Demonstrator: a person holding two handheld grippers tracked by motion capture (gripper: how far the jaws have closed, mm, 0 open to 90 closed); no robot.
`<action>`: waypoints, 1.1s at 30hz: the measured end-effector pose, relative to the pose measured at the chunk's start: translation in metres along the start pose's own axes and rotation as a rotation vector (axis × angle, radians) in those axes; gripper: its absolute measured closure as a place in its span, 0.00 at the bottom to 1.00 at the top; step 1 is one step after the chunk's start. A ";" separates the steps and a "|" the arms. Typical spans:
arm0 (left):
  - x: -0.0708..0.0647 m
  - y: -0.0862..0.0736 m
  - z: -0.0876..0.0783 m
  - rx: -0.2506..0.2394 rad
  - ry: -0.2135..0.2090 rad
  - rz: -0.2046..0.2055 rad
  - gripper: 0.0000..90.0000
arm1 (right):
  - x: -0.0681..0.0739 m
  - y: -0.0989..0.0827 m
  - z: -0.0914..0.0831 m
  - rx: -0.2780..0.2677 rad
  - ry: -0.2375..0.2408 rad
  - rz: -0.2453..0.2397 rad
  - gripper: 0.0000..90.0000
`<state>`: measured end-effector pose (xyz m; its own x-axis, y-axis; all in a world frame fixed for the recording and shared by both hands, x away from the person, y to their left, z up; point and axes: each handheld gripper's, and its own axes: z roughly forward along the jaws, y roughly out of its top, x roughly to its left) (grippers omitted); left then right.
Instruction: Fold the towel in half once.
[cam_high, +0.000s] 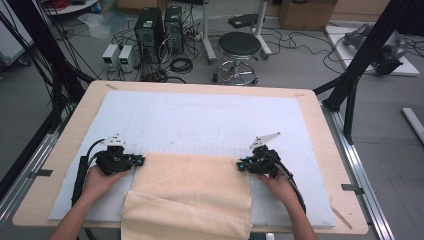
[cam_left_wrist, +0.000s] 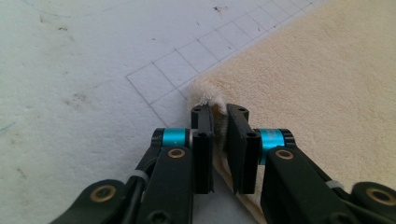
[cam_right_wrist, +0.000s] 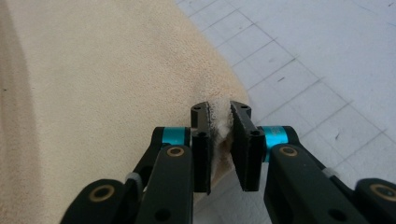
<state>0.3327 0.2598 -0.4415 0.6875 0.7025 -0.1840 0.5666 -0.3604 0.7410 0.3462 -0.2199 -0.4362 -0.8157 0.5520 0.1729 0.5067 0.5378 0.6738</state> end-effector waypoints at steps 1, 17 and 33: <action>0.000 0.001 0.000 0.002 0.001 0.005 0.93 | 0.000 0.001 -0.001 0.006 0.001 0.003 0.91; 0.013 0.066 0.004 -0.128 0.157 -0.036 0.95 | -0.026 0.061 -0.022 -0.015 -0.180 -0.031 0.93; 0.060 0.149 0.021 -0.154 0.259 -0.069 0.75 | -0.098 0.140 -0.040 -0.109 -0.316 0.021 0.68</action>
<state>0.4682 0.2357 -0.3556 0.5002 0.8621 -0.0814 0.5189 -0.2231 0.8252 0.4859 -0.2244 -0.3298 -0.6699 0.7417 -0.0327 0.4756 0.4625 0.7483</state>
